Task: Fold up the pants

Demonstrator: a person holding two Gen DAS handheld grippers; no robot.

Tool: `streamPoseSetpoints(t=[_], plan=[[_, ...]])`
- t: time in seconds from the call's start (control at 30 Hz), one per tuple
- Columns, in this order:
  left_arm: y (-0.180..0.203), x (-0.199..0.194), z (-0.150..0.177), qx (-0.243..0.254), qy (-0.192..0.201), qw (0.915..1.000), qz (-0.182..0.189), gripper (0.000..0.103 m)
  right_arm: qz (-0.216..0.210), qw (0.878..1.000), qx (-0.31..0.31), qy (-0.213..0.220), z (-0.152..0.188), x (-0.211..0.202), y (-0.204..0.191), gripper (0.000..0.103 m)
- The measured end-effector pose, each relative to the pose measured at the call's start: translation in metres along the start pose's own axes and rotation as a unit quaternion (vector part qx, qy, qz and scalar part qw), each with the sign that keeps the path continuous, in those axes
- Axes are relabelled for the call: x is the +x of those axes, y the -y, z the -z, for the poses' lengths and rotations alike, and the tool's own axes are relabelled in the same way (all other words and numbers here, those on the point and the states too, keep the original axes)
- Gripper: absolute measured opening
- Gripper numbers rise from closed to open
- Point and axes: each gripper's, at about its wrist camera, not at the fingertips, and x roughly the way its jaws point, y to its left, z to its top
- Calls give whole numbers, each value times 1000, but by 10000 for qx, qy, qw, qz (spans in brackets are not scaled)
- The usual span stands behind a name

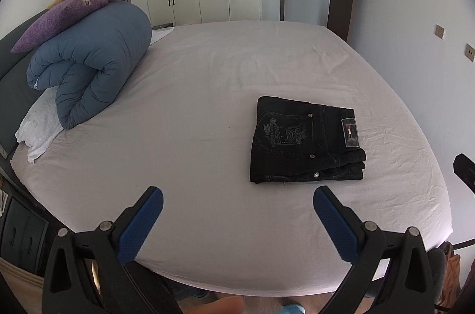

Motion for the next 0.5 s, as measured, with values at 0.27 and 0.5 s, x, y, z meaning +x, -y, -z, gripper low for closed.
streamPoseSetpoints(t=[0.27, 0.5], plan=[[0, 4, 4, -25, -80, 10000, 27, 103, -106, 9997, -112, -209, 2, 4, -16, 103], [1, 10, 8, -36, -180, 9998, 57, 103, -132, 9992, -145, -347, 2, 9, -19, 103]])
